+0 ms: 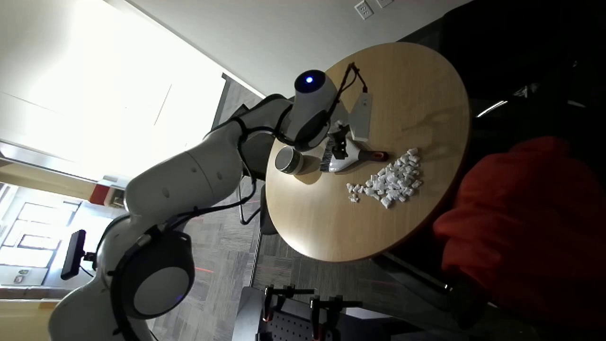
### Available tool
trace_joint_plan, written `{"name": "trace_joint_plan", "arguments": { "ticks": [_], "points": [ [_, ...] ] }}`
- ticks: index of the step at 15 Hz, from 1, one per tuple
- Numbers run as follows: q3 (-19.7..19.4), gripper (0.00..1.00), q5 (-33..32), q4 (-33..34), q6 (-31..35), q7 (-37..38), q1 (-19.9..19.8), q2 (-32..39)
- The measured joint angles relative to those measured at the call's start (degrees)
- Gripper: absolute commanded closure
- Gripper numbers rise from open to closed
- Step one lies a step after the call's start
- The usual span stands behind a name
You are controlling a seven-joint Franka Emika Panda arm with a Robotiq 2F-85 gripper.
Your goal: Use the brush to sweep the contents on the table
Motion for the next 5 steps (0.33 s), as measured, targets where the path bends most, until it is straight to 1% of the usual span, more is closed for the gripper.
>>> {"name": "trace_joint_plan", "arguments": {
  "ticks": [1, 5],
  "points": [
    [-0.74, 0.00, -1.47, -1.71, -1.40, 1.43, 0.78, -2.59],
    [-5.96, 0.00, -8.85, -7.90, -10.12, 9.35, 5.32, -13.09]
  ]
}}
